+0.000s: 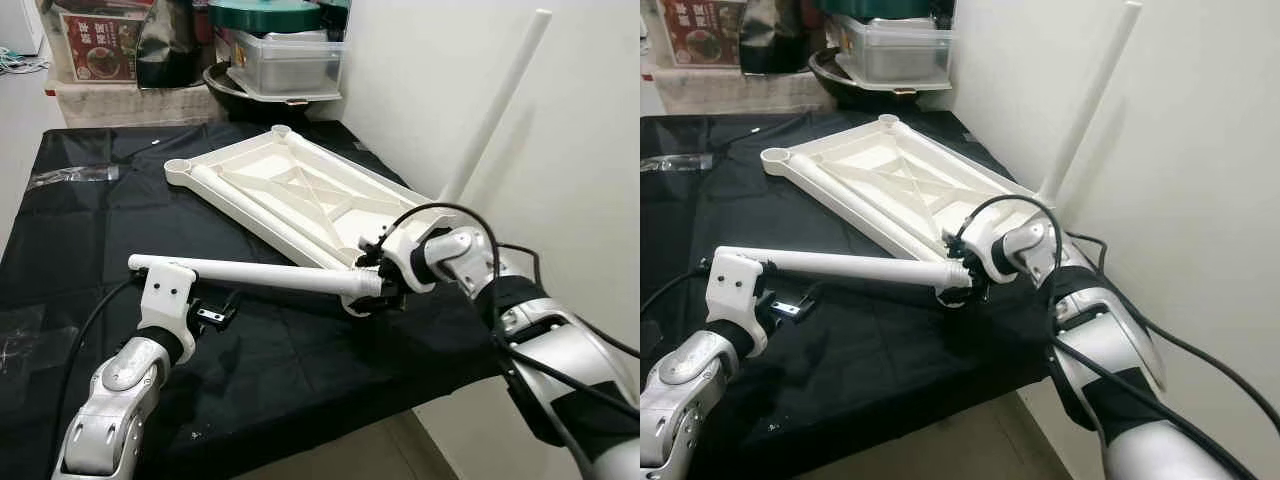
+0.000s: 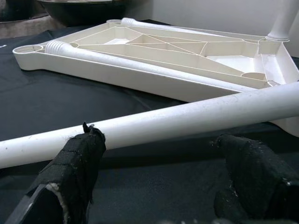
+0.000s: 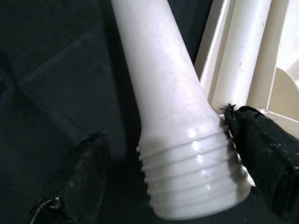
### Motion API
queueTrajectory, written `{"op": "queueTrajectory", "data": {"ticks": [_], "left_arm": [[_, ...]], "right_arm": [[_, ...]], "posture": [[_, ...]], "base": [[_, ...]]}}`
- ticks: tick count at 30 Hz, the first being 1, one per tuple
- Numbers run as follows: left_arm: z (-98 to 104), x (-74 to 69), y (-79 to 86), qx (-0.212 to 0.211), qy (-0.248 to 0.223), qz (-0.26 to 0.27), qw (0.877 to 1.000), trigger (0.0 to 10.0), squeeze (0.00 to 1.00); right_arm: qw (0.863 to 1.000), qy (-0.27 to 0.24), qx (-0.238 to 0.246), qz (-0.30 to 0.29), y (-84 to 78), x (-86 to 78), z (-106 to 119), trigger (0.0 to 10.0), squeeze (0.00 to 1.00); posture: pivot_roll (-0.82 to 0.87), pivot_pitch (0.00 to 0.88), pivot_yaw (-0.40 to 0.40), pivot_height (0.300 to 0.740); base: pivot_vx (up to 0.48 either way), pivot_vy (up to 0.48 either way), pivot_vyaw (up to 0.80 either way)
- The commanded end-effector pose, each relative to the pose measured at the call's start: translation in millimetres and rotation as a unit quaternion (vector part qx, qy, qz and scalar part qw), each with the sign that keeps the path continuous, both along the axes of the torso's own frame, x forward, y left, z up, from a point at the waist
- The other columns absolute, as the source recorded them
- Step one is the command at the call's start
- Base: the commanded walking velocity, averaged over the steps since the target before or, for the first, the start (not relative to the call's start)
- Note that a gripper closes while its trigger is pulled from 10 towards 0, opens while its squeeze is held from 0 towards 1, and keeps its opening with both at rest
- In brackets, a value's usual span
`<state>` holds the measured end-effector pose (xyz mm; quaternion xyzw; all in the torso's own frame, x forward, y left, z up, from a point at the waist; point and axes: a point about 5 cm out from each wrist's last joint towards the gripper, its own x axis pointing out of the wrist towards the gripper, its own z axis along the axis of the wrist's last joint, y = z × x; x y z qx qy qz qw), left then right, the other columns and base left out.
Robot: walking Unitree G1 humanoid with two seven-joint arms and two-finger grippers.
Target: Building children table
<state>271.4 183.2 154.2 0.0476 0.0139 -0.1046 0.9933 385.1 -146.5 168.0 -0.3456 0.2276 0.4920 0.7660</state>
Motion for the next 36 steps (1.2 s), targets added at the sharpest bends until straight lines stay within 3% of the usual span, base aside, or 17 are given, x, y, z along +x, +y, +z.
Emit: {"op": "queueTrajectory", "data": {"ticks": [1, 2, 3, 12, 22, 26, 31, 32, 34, 36], "left_arm": [[-3, 0.5, -2.9, -0.001, 0.004, -0.006, 1.0, 10.0, 0.0], [-3, 0.5, -2.9, -0.001, 0.004, -0.006, 1.0, 10.0, 0.0], [-3, 0.4, -2.9, -0.001, 0.004, -0.006, 1.0, 10.0, 0.0], [-3, 0.4, -2.4, 0.0, 0.005, -0.007, 1.0, 10.0, 0.0], [-2, -2.4, -0.9, 0.0, 0.003, -0.014, 1.0, 10.0, 0.0], [-3, -1.8, 0.0, 0.001, 0.006, -0.018, 1.0, 10.0, 0.0], [-3, -1.4, -0.4, 0.002, 0.007, -0.021, 1.0, 10.0, 0.0], [-3, -1.5, -0.2, 0.002, 0.007, -0.022, 1.0, 10.0, 0.0], [-3, -1.5, -0.2, 0.002, 0.007, -0.022, 1.0, 10.0, 0.0], [-4, -2.2, 0.3, 0.004, 0.009, -0.023, 1.0, 10.0, 0.0]], "right_arm": [[1.0, 0.013, -0.003, -0.013, -3.8, -1.4, -6, 4.3, 0.0], [1.0, 0.013, -0.003, -0.013, -3.8, -1.4, -6, 4.3, 0.0], [1.0, 0.015, -0.001, -0.015, -3.2, -1.6, -7, 0.0, 0.0], [1.0, 0.019, 0.008, -0.014, -3.4, -2.5, -8, 0.0, 0.0], [0.986, 0.067, 0.144, 0.054, -4.0, -9.1, 13, 0.0, 0.0], [0.989, 0.051, 0.133, 0.026, -10.6, -9.5, 3, 0.0, 0.0], [0.988, 0.027, 0.149, 0.002, -9.2, -5.4, 7, 0.0, 0.0], [0.985, 0.029, 0.17, 0.004, -6.7, -4.5, 11, 10.0, 1.0], [0.985, 0.029, 0.17, 0.004, -6.7, -4.5, 11, 10.0, 1.0], [0.975, 0.041, 0.215, 0.044, 5.8, -5.0, 23, 10.0, 1.0]], "posture": [[0.09, 0.0, -0.165, 0.74], [0.09, 0.0, -0.165, 0.74], [0.09, 0.0, -0.166, 0.74], [0.08, 0.0, -0.16, 0.74], [0.08, 0.0, -0.139, 0.74], [0.08, 0.0, -0.132, 0.74], [0.08, 0.0, -0.132, 0.74], [0.08, 0.0, -0.13, 0.74], [0.08, 0.0, -0.13, 0.74], [0.09, 0.0, -0.134, 0.74]], "base": [[0.0, 0.0, 0.0], [0.0, 0.0, 0.0], [0.0, 0.0, 0.0], [0.0, 0.0, 0.0], [0.0, 0.0, 0.0], [0.0, 0.0, 0.0], [0.0, 0.0, 0.0], [0.0, 0.0, 0.0], [0.0, 0.0, 0.0], [0.0, 0.0, 0.0]]}}
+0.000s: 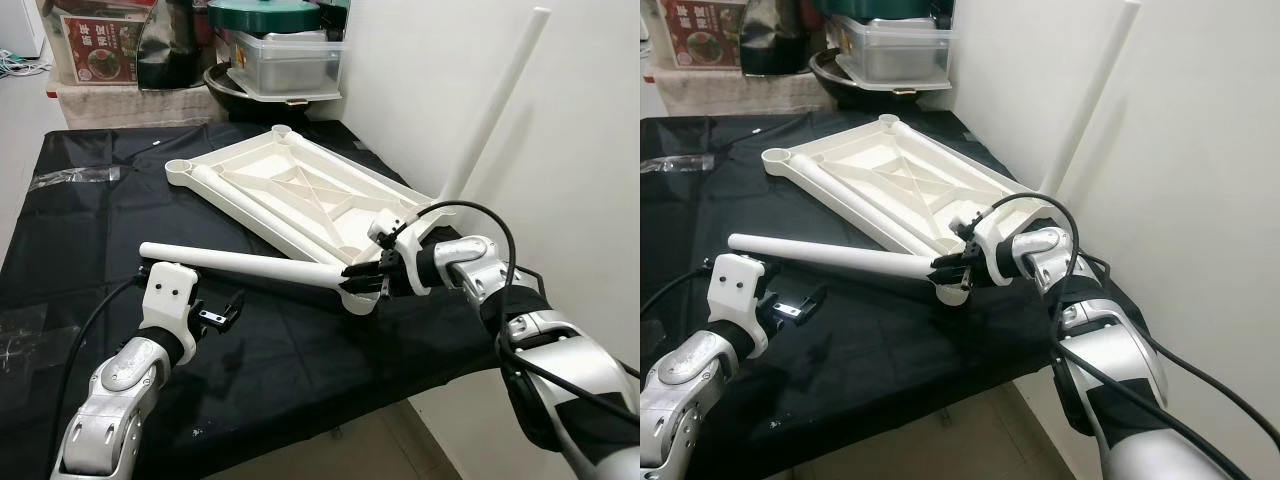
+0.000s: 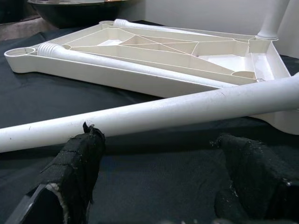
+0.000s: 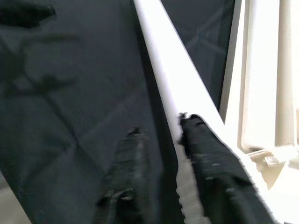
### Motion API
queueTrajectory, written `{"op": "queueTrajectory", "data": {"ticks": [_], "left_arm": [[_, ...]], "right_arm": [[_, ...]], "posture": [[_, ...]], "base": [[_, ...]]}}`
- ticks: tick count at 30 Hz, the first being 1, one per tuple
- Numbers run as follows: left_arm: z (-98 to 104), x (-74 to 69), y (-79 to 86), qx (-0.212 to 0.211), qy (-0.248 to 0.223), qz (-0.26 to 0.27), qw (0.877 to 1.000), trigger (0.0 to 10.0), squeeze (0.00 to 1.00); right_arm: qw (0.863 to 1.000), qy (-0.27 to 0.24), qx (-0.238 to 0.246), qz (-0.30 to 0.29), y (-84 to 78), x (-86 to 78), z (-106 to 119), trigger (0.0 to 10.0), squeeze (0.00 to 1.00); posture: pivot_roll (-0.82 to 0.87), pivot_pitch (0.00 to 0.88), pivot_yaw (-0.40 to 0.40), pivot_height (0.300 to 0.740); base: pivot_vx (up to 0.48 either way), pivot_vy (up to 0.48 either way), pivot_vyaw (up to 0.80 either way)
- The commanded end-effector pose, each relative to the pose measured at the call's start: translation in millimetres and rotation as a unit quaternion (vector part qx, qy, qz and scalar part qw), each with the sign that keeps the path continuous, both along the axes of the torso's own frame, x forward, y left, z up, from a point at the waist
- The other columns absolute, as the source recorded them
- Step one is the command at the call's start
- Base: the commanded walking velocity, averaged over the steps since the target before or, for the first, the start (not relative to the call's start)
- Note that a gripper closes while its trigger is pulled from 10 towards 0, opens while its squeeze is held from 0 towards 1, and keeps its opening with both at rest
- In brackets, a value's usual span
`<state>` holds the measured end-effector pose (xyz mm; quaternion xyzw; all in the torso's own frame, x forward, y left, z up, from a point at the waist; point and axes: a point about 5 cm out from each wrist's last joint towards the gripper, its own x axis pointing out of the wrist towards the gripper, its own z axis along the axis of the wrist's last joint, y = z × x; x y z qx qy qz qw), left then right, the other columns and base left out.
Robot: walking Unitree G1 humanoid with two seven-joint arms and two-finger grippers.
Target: Building children table
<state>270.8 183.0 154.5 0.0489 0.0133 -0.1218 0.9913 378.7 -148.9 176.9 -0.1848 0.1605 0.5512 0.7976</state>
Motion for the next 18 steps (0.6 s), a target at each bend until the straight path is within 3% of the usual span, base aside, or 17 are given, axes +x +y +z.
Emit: {"op": "queueTrajectory", "data": {"ticks": [1, 10, 11, 12, 13, 18], "left_arm": [[-5, -2.2, 0.6, 0.003, 0.009, -0.006, 1.0, 10.0, 0.0], [-6, -3.0, -0.4, 0.002, 0.01, -0.011, 1.0, 10.0, 0.0], [-6, -3.0, -1.1, 0.002, 0.01, -0.014, 1.0, 10.0, 0.0], [-6, -3.0, -1.1, 0.002, 0.01, -0.014, 1.0, 10.0, 0.0], [-5, -2.8, -1.8, 0.001, 0.01, -0.016, 1.0, 10.0, 0.0], [-5, -2.6, -3.2, 0.0, 0.008, -0.018, 1.0, 10.0, 0.0]], "right_arm": [[0.997, -0.004, 0.053, 0.049, 14.1, 0.6, 20, 10.0, 1.0], [0.997, -0.011, 0.047, 0.068, 19.2, 1.0, 27, 10.0, 1.0], [0.999, -0.02, 0.015, 0.034, 15.8, 4.4, 23, 10.0, 1.0], [0.999, -0.02, 0.015, 0.034, 15.8, 4.4, 23, 10.0, 1.0], [0.999, -0.019, -0.025, -0.01, 8.7, 7.4, 15, 10.0, 1.0], [0.995, -0.017, -0.075, -0.067, -3.8, 10.3, 5, 10.0, 1.0]], "posture": [[0.09, 0.0, -0.136, 0.74], [0.09, 0.0, -0.14, 0.74], [0.09, 0.0, -0.145, 0.74], [0.09, 0.0, -0.145, 0.74], [0.08, 0.0, -0.145, 0.74], [0.09, 0.0, -0.153, 0.74]], "base": [[0.0, 0.0, 0.0], [0.0, 0.0, 0.0], [0.0, 0.0, 0.0], [0.0, 0.0, 0.0], [0.0, 0.0, 0.0], [0.0, 0.0, 0.0]]}}
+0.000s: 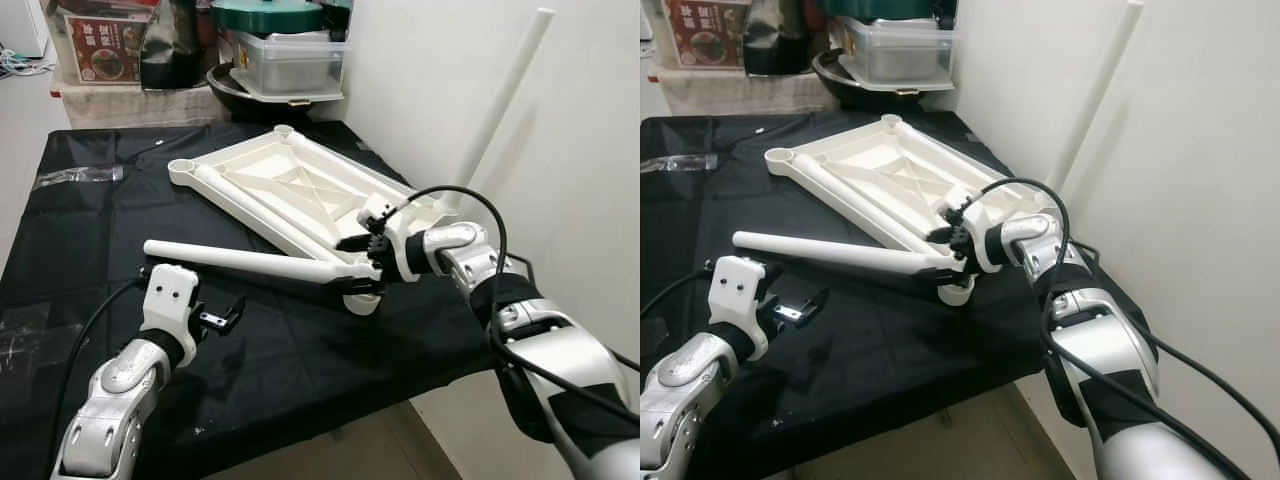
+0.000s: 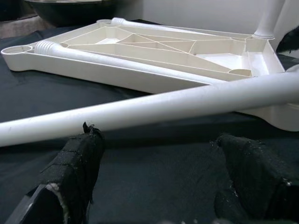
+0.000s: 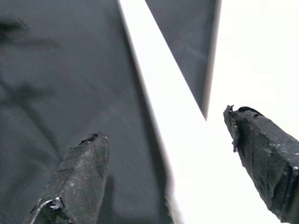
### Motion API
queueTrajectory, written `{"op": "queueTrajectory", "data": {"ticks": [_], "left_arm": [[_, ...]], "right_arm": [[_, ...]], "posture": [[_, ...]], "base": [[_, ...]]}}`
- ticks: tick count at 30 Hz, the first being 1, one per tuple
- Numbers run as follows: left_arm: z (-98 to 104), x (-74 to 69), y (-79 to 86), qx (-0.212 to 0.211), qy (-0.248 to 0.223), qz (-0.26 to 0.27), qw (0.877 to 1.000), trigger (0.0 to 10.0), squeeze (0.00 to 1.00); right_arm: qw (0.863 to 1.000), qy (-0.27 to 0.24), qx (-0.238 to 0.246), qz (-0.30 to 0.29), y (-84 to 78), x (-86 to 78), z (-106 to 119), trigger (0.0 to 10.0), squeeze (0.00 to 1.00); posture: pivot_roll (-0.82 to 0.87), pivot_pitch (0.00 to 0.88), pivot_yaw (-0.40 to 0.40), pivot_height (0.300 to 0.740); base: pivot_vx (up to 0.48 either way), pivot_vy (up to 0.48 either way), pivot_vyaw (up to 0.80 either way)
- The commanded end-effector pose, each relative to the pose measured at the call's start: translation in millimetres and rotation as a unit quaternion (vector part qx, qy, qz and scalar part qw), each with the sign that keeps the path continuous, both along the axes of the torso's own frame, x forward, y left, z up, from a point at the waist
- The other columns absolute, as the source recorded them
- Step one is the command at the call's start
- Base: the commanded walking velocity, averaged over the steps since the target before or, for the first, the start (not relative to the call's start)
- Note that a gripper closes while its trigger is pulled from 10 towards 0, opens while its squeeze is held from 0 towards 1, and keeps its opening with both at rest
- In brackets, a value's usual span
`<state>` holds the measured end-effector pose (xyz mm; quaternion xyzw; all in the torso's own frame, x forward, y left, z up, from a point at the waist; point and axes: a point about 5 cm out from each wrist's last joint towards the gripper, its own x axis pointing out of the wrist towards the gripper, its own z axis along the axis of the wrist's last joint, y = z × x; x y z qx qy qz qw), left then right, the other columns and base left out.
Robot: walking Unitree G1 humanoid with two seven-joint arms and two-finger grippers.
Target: Building children table
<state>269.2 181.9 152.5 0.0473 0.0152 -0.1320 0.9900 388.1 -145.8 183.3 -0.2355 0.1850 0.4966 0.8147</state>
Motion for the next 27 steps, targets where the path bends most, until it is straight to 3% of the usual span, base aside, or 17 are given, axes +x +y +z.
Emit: {"op": "queueTrajectory", "data": {"ticks": [1, 7, 8, 20, 27], "left_arm": [[-3, -0.9, -2.5, 0.001, 0.005, -0.008, 1.0, 10.0, 0.0], [-3, -0.9, -2.8, 0.001, 0.004, -0.008, 1.0, 10.0, 0.0], [-3, -0.5, -3.6, 0.001, 0.003, -0.009, 1.0, 10.0, 0.0], [-2, 0.3, -4.4, 0.0, 0.002, -0.012, 1.0, 10.0, 0.0], [-1, 0.0, -5.8, -0.001, 0.0, -0.012, 1.0, 10.0, 0.0]], "right_arm": [[0.999, 0.006, -0.025, -0.029, -11.2, 0.9, -3, 10.0, 1.0], [0.999, 0.009, -0.039, -0.037, -15.8, 0.6, -5, 10.0, 1.0], [0.998, 0.023, -0.048, -0.036, -20.1, -1.3, -8, 10.0, 0.0], [0.995, 0.054, -0.079, -0.031, -22.8, -7.5, -25, 10.0, 0.0], [0.993, 0.046, -0.105, -0.032, -13.3, -7.3, -34, 10.0, 0.0]], "posture": [[0.09, 0.0, -0.153, 0.74], [0.09, 0.0, -0.157, 0.74], [0.09, 0.0, -0.163, 0.74], [0.08, 0.0, -0.163, 0.74], [0.09, 0.0, -0.178, 0.74]], "base": [[0.0, 0.0, 0.0], [0.0, 0.0, 0.0], [0.0, 0.0, 0.0], [0.0, 0.0, 0.0], [0.0, 0.0, 0.0]]}}
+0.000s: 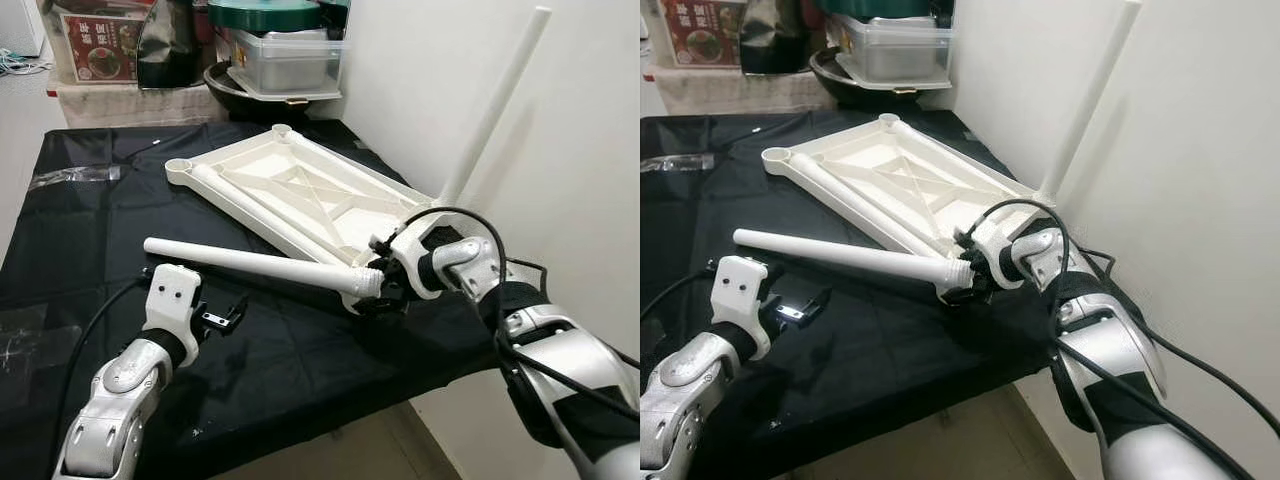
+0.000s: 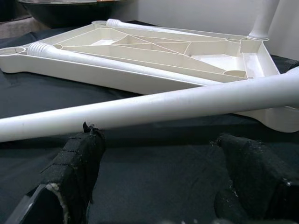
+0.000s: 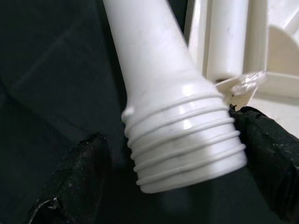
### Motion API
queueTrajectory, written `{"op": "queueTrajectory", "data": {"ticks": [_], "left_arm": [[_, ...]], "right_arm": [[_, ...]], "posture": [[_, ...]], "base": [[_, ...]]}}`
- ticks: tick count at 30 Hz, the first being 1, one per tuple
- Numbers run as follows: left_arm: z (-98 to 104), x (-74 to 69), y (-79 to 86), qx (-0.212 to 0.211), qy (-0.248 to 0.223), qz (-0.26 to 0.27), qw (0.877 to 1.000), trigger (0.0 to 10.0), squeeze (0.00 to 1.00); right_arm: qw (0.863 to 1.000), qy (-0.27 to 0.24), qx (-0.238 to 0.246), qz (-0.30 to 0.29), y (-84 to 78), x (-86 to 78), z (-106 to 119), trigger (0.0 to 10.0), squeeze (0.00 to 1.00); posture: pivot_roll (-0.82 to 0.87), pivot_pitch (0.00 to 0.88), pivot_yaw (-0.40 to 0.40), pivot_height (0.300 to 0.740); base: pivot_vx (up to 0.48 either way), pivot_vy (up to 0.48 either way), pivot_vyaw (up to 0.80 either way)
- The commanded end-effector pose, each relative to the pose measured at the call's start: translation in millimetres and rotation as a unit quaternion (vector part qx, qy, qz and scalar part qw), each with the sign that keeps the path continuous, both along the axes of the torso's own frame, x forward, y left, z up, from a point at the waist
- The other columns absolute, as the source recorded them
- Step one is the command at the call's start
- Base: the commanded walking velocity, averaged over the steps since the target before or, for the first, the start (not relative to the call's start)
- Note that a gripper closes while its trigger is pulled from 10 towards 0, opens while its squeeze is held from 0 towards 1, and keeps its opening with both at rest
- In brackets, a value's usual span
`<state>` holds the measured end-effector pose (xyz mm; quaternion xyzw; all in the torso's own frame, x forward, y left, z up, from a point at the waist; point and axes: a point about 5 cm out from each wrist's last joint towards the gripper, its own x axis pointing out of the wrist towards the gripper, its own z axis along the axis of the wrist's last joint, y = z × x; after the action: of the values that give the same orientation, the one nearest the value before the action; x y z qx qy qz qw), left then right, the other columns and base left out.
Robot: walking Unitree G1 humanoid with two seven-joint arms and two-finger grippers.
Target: Building children table
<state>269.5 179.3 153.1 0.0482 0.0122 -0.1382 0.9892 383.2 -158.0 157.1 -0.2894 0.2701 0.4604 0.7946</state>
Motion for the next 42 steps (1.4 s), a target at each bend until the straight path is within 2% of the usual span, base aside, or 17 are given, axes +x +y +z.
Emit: {"op": "queueTrajectory", "data": {"ticks": [1, 8, 9, 21, 23, 25, 27, 28, 29, 30, 31, 34, 36, 37, 38, 39, 42], "left_arm": [[-2, -0.4, -3.2, -0.001, 0.003, -0.005, 1.0, 10.0, 0.0], [-1, -0.9, -3.8, -0.001, 0.002, -0.007, 1.0, 10.0, 0.0], [-1, -0.8, -3.9, -0.001, 0.002, -0.008, 1.0, 10.0, 0.0], [-1, -0.4, -3.1, 0.001, 0.002, -0.012, 1.0, 10.0, 0.0], [-1, -0.8, -2.7, 0.002, 0.003, -0.015, 1.0, 10.0, 0.0], [-1, -0.9, -2.6, 0.002, 0.003, -0.015, 1.0, 10.0, 0.0], [-1, -1.4, -1.8, 0.002, 0.003, -0.017, 1.0, 10.0, 0.0], [-1, -1.4, -1.8, 0.002, 0.003, -0.017, 1.0, 10.0, 0.0], [0, -1.7, -1.4, 0.002, 0.003, -0.018, 1.0, 10.0, 0.0], [0, -1.7, -1.4, 0.002, 0.003, -0.018, 1.0, 10.0, 0.0], [0, -2.2, -0.9, 0.001, 0.002, -0.019, 1.0, 10.0, 0.0], [0, -2.7, -0.5, 0.0, 0.001, -0.02, 1.0, 10.0, 0.0], [4, -6.2, -1.4, -0.024, -0.007, -0.037, 0.999, 10.0, 0.0], [6, -7.0, -2.3, -0.034, -0.01, -0.042, 0.998, 10.0, 0.0], [6, -7.0, -2.3, -0.034, -0.01, -0.042, 0.998, 10.0, 0.0], [7, -7.4, -2.9, -0.04, -0.012, -0.045, 0.998, 10.0, 0.0], [7, -7.3, -3.1, -0.042, -0.012, -0.046, 0.998, 10.0, 0.0]], "right_arm": [[1.0, 0.009, -0.008, -0.003, -1.1, -2.4, -8, 10.0, 0.0], [1.0, 0.012, -0.006, 0.003, 2.3, -3.7, -11, 10.0, 0.0], [1.0, 0.012, 0.004, 0.007, 3.1, -4.1, -10, 0.0, 0.0], [0.997, 0.023, 0.066, 0.044, 2.8, -7.4, -3, 0.0, 0.0], [0.994, 0.018, 0.1, 0.043, 2.4, -6.5, 3, 0.0, 0.0], [0.993, 0.017, 0.11, 0.041, 2.4, -6.1, 4, 0.0, 0.0], [0.988, 0.005, 0.149, 0.033, 3.8, -3.7, 12, 0.0, 0.0], [0.988, 0.005, 0.149, 0.033, 3.8, -3.7, 12, 0.0, 0.0], [0.984, -0.005, 0.179, 0.023, 5.0, -1.5, 18, 0.0, 0.0], [0.984, -0.005, 0.179, 0.023, 5.0, -1.5, 18, 0.0, 0.0], [0.978, -0.017, 0.207, 0.012, 6.1, 0.8, 23, 0.0, 0.0], [0.972, -0.031, 0.234, -0.007, 7.1, 3.8, 29, 0.0, 0.0], [0.938, -0.082, 0.326, -0.084, 12.6, 13.2, 42, 0.0, 0.0], [0.925, -0.096, 0.351, -0.106, 14.2, 15.2, 44, 0.0, 0.0], [0.925, -0.096, 0.351, -0.106, 14.2, 15.2, 44, 0.0, 0.0], [0.919, -0.102, 0.364, -0.116, 15.1, 16.0, 45, 0.0, 0.0], [0.917, -0.104, 0.367, -0.116, 15.4, 16.0, 45, 0.0, 0.0]], "posture": [[0.09, 0.0, -0.178, 0.74], [0.09, 0.0, -0.179, 0.74], [0.09, 0.0, -0.175, 0.74], [0.08, 0.0, -0.165, 0.74], [0.08, 0.0, -0.161, 0.74], [0.08, 0.0, -0.161, 0.74], [0.08, 0.0, -0.151, 0.74], [0.08, 0.0, -0.151, 0.74], [0.08, 0.0, -0.151, 0.74], [0.08, 0.0, -0.151, 0.74], [0.08, 0.0, -0.147, 0.74], [0.08, 0.0, -0.146, 0.74], [0.07, 0.0, -0.135, 0.74], [0.07, 0.0, -0.131, 0.74], [0.07, 0.0, -0.131, 0.74], [0.07, 0.0, -0.131, 0.74], [0.07, 0.0, -0.131, 0.74]], "base": [[0.0, 0.0, 0.0], [0.0, 0.0, 0.0], [0.0, 0.0, 0.0], [0.0, 0.0, 0.0], [0.0, 0.0, 0.0], [0.0, 0.0, 0.0], [0.0, 0.0, 0.0], [0.0, 0.0, 0.0], [0.0, 0.0, 0.0], [0.0, 0.0, 0.0], [0.0, 0.0, 0.0], [0.0, 0.0, 0.0], [0.0, 0.0, 0.0], [0.0, 0.0, 0.0], [0.0, 0.0, 0.0], [0.0, 0.0, 0.0], [0.0, 0.0, 0.0]]}}
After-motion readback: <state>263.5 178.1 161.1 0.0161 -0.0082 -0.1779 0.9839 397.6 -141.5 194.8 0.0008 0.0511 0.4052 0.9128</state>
